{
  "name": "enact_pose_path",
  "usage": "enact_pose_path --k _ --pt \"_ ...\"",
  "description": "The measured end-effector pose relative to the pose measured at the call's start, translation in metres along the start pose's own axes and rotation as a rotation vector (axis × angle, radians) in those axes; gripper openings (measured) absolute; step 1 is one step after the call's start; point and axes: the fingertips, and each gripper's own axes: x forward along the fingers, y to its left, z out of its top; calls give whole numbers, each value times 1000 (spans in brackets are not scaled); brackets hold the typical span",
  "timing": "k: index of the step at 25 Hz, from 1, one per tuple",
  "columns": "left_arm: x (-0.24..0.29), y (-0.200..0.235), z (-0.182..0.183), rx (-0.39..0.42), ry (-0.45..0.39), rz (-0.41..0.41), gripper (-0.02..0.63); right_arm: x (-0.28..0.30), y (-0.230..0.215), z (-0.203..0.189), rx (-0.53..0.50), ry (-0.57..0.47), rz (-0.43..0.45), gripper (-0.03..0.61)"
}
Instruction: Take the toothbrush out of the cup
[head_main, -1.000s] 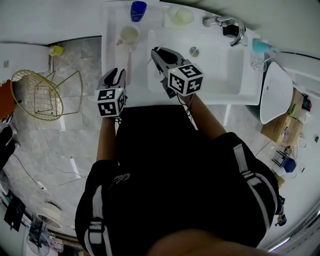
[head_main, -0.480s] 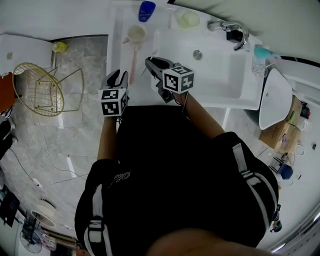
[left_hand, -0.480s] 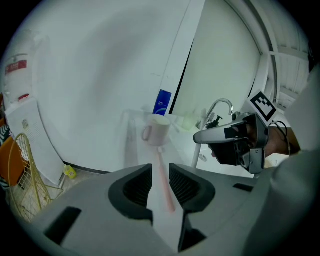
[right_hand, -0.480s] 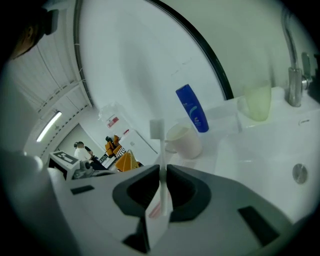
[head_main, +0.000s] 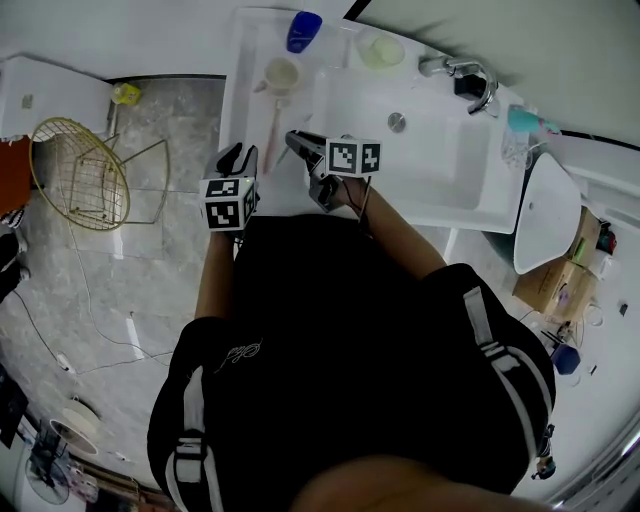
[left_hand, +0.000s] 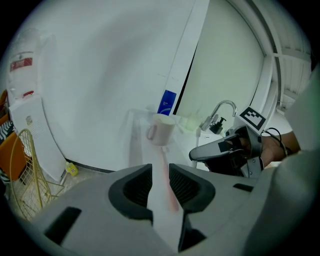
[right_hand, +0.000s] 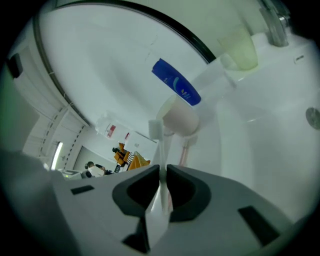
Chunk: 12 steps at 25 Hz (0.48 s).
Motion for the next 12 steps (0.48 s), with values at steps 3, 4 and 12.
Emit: enact_pose_path --k 3,4,12 --pt "0 2 -4 -9 4 6 112 4 -8 -4 54 6 -5 52" --pt "0 3 -5 -13 5 9 112 5 -10 -5 57 12 -12 52" --pt "-2 8 -10 -23 15 14 112 13 -18 -9 63 36 -38 52"
